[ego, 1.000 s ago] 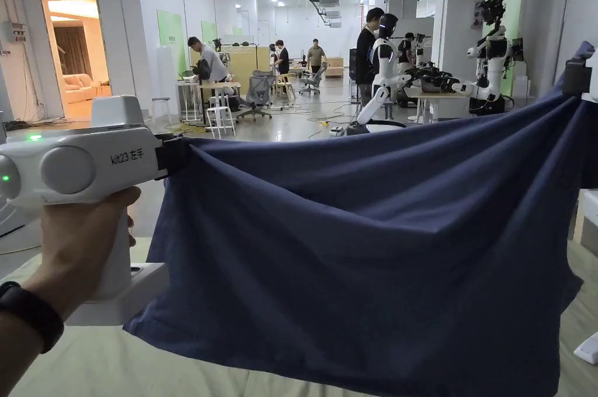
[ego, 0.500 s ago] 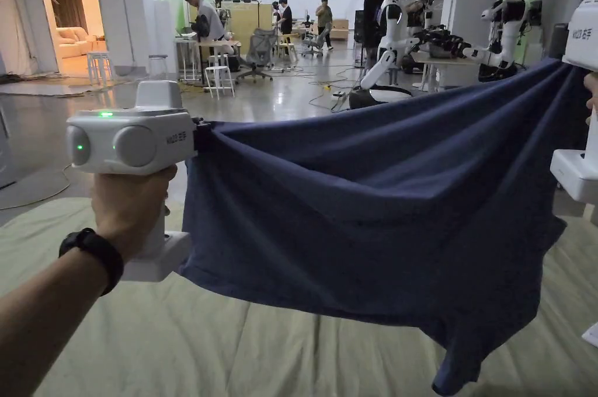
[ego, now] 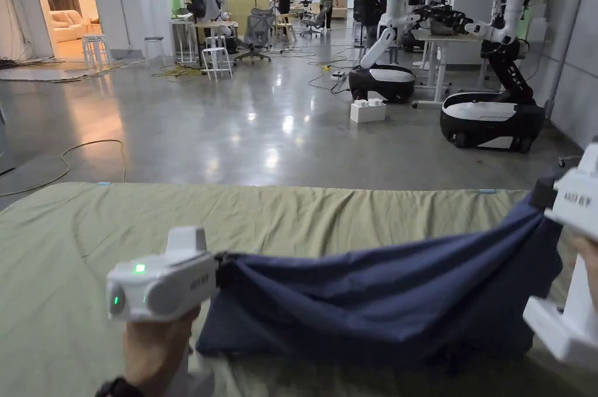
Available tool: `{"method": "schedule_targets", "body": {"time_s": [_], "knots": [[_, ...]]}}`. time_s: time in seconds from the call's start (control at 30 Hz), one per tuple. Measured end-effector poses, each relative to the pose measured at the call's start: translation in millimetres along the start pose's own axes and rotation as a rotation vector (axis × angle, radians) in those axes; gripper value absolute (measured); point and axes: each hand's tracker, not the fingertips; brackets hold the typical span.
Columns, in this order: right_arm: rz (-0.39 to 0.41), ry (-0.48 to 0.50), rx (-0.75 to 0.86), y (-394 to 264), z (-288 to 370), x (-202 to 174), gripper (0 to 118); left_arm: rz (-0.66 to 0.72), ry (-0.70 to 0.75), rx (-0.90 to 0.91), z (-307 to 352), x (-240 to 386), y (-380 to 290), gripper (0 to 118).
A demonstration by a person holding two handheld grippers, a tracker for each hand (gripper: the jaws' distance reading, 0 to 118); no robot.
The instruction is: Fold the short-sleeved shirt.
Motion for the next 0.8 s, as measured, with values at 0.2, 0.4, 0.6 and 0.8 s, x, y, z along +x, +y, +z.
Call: {"method": "schedule_targets", "body": {"time_s": [0.2,0.4,0.6,0.8], "knots": [[0.073,0.006,-0.03,-92,72,33,2,0.057,-0.129,-0.07,53,-13,-96,8],[0.082,0.042,-0.118,-170,165,69,2,-0.033,-0.248,-0.218,139,-20,-162,8],[0.034,-0.025,-0.227,-221,241,93,2,-0.084,-0.261,-0.359,193,-16,-197,8],[-0.008,-0.066,-0.378,-272,245,129,3,-0.163,-0.233,-0.47,201,-12,-228,9]]}}
